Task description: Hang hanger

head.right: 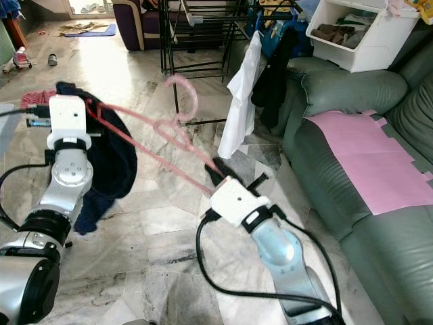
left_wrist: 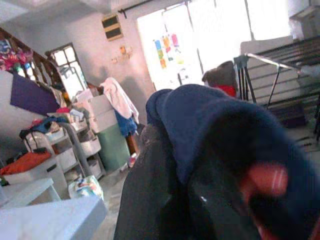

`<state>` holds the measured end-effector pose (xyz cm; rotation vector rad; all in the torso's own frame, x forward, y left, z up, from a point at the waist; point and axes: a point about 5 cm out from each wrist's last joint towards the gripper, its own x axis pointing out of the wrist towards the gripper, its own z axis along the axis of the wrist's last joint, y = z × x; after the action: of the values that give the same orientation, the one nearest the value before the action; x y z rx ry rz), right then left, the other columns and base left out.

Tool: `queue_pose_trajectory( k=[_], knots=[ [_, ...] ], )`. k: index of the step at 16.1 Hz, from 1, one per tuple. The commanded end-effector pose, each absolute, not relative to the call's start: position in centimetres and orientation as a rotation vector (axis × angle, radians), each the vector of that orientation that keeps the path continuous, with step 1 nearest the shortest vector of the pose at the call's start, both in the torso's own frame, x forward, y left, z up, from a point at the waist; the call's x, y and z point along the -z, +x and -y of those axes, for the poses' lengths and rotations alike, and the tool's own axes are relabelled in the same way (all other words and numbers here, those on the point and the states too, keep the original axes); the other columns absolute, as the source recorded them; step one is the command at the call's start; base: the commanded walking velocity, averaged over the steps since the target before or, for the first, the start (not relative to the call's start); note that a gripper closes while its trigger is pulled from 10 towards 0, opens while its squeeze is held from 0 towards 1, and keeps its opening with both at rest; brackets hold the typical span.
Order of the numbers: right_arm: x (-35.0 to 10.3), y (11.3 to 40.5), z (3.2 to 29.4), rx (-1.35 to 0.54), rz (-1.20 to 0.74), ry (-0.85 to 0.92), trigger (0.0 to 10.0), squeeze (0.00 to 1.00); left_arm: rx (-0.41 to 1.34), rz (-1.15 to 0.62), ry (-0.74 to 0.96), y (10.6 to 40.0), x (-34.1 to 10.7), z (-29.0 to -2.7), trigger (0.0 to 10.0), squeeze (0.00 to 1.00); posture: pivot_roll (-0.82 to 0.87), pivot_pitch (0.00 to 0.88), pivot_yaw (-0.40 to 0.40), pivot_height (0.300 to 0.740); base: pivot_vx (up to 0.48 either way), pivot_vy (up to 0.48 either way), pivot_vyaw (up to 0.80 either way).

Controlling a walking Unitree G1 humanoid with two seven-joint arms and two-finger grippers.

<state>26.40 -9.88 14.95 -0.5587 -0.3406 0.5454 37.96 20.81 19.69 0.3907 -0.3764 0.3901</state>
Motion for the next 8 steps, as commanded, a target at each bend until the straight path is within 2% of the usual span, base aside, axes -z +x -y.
queue_pose_trajectory(
  k=[1,8],
  knots=[
    [-14.4,26.3,9.8,-0.568,0.314,-0.556,10.0,0.0,-0.392,0.457,0.387,38.1,-21.6,-20.6,0.0,0.0,-0.01,0.04,-0.053,0.74,0.0,0.0,0.0],
    [-11.4,27.2,11.0,-0.52,0.105,-0.53,10.0,0.0,-0.319,0.528,0.381,37.6,-22.7,-19.1,0.0,0.0,0.01,0.049,-0.056,0.74,0.0,0.0,0.0]
  ],
)
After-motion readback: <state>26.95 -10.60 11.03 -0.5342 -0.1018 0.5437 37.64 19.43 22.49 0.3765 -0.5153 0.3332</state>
